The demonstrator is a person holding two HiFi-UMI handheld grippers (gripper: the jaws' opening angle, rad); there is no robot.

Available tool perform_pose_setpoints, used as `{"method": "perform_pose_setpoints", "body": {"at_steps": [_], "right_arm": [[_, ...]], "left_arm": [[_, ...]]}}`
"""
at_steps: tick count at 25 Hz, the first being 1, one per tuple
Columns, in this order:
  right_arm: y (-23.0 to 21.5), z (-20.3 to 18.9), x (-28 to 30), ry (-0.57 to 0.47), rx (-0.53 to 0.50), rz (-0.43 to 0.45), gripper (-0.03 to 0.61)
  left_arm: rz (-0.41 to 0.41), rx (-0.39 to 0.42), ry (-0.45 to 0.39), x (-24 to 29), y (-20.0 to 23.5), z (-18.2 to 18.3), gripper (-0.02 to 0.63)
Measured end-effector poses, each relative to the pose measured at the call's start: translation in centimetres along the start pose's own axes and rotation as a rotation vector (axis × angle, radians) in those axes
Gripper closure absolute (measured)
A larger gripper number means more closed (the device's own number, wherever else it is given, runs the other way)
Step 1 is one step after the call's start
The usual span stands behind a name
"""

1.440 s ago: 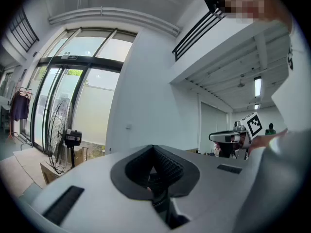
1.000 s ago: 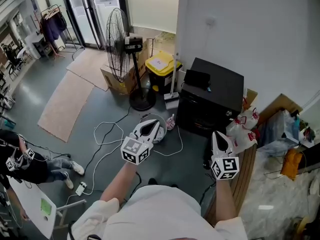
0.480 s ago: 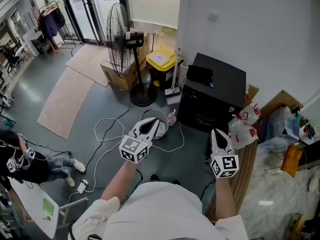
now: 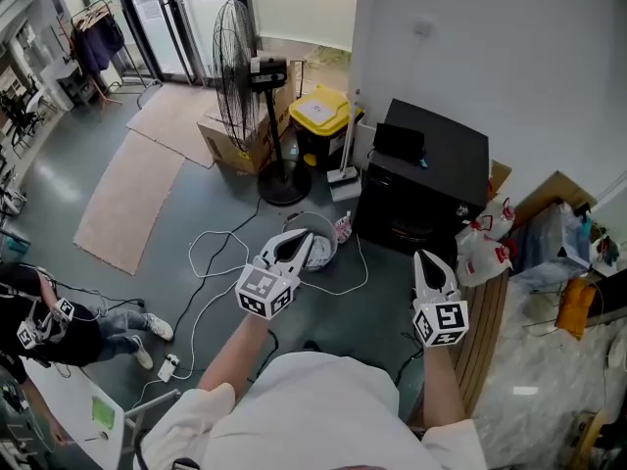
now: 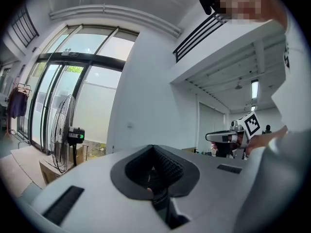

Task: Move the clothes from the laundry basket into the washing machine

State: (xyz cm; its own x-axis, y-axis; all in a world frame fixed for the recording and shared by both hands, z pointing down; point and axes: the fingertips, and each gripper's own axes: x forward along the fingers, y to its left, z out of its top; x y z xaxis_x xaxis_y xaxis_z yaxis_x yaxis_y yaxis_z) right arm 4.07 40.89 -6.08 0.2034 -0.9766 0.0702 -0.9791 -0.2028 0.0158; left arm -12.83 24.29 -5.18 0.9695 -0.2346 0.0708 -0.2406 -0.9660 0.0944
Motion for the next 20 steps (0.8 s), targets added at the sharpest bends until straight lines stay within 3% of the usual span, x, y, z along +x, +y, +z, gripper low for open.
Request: {"method": "perform_pose_setpoints", "body": {"at_steps": [9,20], "right_arm": [[2.1,-0.3,3.0,-0.001,-0.005,0.026,0.568],[-0.6,-2.2,7.6,0.024,0.004,0.077,0.568]], "left_arm": [[0.021,0.004,0.019,-0.4,3.6,-0.2,0.607],[0.056,-0.011,0.022,3.1,5.3,-1.7,0.607]]}}
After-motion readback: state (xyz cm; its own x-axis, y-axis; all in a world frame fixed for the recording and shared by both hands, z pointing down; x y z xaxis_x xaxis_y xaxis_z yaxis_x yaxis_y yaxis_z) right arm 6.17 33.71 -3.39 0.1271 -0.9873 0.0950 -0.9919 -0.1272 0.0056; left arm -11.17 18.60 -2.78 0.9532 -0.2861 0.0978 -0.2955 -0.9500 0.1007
